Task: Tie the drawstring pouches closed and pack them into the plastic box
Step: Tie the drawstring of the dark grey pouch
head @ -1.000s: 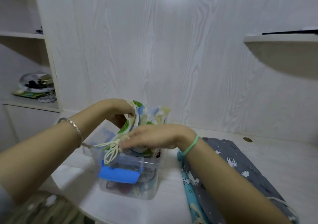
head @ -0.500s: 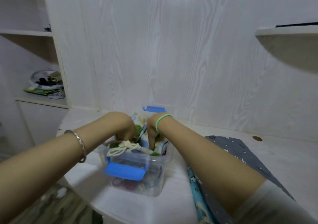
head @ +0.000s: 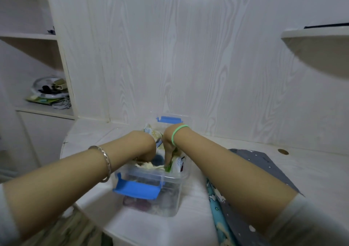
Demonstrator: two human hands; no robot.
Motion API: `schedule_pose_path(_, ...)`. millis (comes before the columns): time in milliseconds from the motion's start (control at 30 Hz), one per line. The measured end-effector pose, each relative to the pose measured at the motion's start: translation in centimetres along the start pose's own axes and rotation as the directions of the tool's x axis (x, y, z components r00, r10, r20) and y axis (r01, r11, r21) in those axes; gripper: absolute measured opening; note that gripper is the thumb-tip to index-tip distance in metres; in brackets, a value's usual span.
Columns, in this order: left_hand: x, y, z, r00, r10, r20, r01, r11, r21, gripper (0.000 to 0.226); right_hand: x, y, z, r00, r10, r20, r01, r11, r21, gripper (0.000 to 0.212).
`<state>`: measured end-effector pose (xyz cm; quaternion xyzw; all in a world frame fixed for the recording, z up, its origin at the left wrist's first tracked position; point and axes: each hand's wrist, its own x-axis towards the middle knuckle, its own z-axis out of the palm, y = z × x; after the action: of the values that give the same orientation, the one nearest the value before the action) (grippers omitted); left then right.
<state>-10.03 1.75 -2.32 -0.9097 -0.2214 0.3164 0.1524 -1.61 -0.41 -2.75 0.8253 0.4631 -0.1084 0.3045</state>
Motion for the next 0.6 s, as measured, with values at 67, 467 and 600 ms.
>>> schedule_pose_path(67,0.4,-0.6,-0.7,0.991,0.007,-0.134,-0.026,0.990,-0.138,0.028,0.0,0.8,-0.1,0.981,-0.010,-0.195,0.038,0.990,0.137,0.062)
schedule_pose_path(467,-4.3,13.0,-6.2,0.672,0.102,-0.734,-0.406,0.879,-0.249,0.031,-12.3,12.1,11.4,0.813,0.281,-0.510,0.117,0.779,0.616,0.025)
schedule_pose_path(600,-3.6,18.8,-4.6,0.702,0.260,-0.662,-0.542,0.799,-0.261,0.035,-13.9,13.4,18.3,0.861,0.301,-0.411,0.088,0.707,0.702,0.026)
